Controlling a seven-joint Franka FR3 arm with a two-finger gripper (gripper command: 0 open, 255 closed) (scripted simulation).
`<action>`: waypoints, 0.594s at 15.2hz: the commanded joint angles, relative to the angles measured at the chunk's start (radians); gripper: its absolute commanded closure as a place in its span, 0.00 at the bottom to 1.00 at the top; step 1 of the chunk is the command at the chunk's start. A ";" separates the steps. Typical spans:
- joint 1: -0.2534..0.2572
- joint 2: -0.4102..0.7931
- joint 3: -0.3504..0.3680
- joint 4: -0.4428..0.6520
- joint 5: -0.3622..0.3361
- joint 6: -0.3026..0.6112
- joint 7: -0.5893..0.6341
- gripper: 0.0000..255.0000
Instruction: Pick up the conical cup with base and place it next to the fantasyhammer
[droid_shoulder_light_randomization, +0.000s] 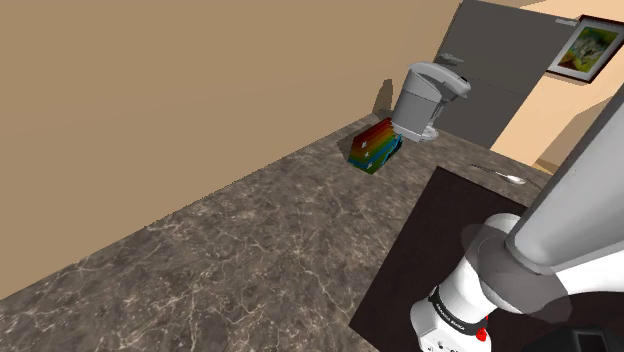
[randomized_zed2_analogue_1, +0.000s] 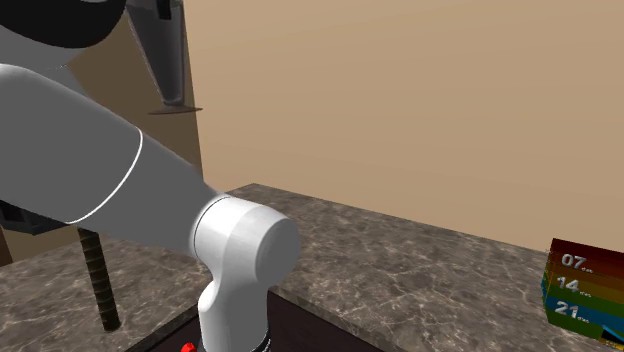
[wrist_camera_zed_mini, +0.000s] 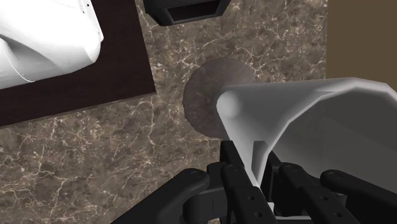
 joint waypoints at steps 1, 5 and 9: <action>0.003 -0.033 -0.001 -0.056 0.002 0.022 -0.012 1.00; 0.010 -0.093 -0.002 -0.159 0.003 0.062 -0.034 1.00; 0.016 -0.149 0.000 -0.254 0.007 0.100 -0.053 1.00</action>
